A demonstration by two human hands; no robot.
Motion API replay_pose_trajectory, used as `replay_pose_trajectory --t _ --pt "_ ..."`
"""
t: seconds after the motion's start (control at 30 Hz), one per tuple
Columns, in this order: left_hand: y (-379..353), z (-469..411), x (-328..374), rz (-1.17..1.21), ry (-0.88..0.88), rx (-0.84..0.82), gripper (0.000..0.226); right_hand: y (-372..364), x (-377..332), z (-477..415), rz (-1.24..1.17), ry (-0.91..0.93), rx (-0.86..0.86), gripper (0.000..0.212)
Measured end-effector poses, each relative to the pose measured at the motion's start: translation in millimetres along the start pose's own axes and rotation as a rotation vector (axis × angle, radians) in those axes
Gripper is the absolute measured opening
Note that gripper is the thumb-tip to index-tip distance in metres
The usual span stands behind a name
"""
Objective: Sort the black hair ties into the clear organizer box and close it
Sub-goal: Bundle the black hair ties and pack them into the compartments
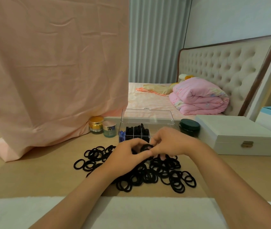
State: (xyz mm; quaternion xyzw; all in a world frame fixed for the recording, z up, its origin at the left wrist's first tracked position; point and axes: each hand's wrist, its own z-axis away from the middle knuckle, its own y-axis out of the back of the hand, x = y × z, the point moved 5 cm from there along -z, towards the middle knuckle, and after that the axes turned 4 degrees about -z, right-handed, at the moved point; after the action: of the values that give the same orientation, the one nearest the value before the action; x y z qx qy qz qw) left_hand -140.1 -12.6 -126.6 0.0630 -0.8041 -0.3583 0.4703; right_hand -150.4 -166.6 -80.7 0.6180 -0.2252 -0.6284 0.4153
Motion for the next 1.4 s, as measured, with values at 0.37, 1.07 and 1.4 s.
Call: replay_pose_trajectory --t 0.37,1.07,1.4 --pt "42 -8 -27 0.229 0.363 0.147 0.014 -17 9 -13 0.274 0.043 0.040 0.038" --pt "31 -8 -29 0.434 0.465 0.075 0.013 -6 -13 -1 -0.506 0.029 0.059 0.016" --pt "16 -7 -21 0.790 0.472 -0.156 0.033 -21 -9 -9 -0.241 -0.061 0.074 0.023"
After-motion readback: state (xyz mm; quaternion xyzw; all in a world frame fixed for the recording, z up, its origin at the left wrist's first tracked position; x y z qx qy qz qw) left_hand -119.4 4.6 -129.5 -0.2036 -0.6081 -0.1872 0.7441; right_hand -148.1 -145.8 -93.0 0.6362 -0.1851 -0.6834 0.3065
